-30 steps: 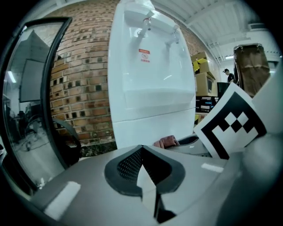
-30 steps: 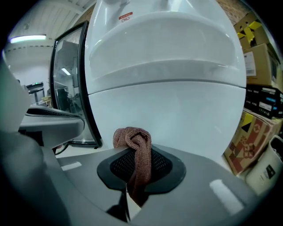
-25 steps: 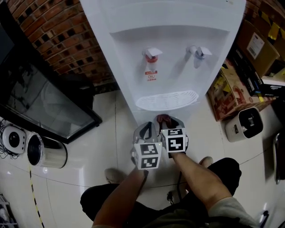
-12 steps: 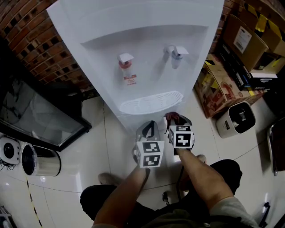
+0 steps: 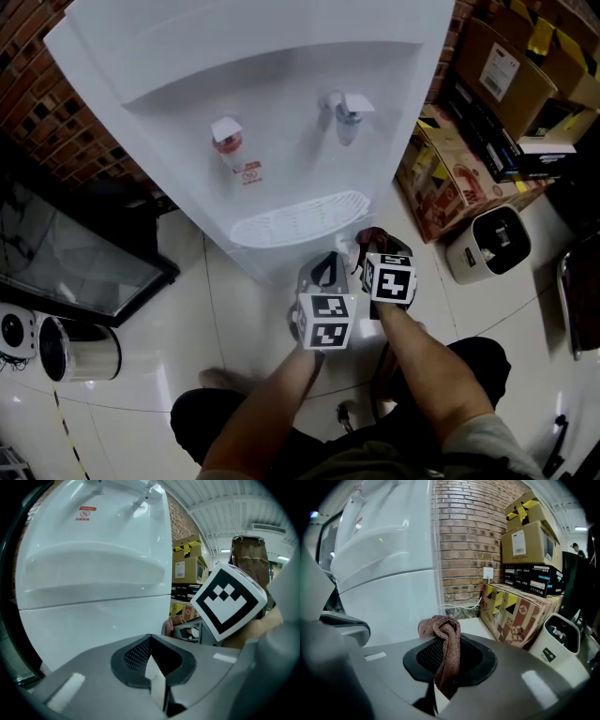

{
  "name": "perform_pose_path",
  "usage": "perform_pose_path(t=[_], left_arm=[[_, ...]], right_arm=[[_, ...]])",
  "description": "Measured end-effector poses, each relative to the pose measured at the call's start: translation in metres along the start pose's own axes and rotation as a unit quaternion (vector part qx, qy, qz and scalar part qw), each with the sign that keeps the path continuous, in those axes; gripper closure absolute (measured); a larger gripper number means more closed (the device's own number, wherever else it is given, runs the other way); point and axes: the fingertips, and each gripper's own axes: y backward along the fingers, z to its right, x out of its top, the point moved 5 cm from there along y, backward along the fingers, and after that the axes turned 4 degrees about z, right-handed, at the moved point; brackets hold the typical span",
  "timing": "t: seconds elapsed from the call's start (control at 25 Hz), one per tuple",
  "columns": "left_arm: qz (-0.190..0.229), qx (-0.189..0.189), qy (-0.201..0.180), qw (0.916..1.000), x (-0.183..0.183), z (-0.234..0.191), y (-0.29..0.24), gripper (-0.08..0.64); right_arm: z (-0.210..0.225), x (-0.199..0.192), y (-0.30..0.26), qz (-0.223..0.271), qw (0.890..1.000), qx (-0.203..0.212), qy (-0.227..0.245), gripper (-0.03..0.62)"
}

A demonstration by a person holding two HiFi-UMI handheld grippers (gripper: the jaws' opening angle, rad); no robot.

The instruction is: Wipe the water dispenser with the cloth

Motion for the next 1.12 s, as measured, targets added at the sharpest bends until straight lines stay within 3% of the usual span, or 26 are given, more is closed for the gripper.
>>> perform_pose_path(t=[0.36,0.6,0.76,0.92,1.12], left_arm=[[-0.004,-0.004,-0.004,1.0,-0.003,-0.001,-0.01,0.56],[-0.025,0.001,-0.029,0.9993,-0.022,-0.018,0.015,0.56],[-0.037,0.068,-0.008,0.997,-0.04,-0.07,0.052,0.56],[-0.046,0.143,0.018,0.9884,-0.057,-0.121,0.094,0.56],[-0.06,0.19,0.017,0.9799,-0.075,-0.152,0.122,0.56]], right_arm=[[0.004,0.003,-0.003,0.001,1.0,0.0,0.0,0.522],[-0.007,-0.017,0.013,-0.006,1.0,0.001,0.01,0.522],[-0.054,-0.033,0.022,-0.005,0.998,0.043,0.047,0.522],[-0.123,-0.044,0.029,0.001,0.989,0.12,0.082,0.522],[-0.193,-0.062,0.03,-0.007,0.973,0.2,0.117,0.522]])
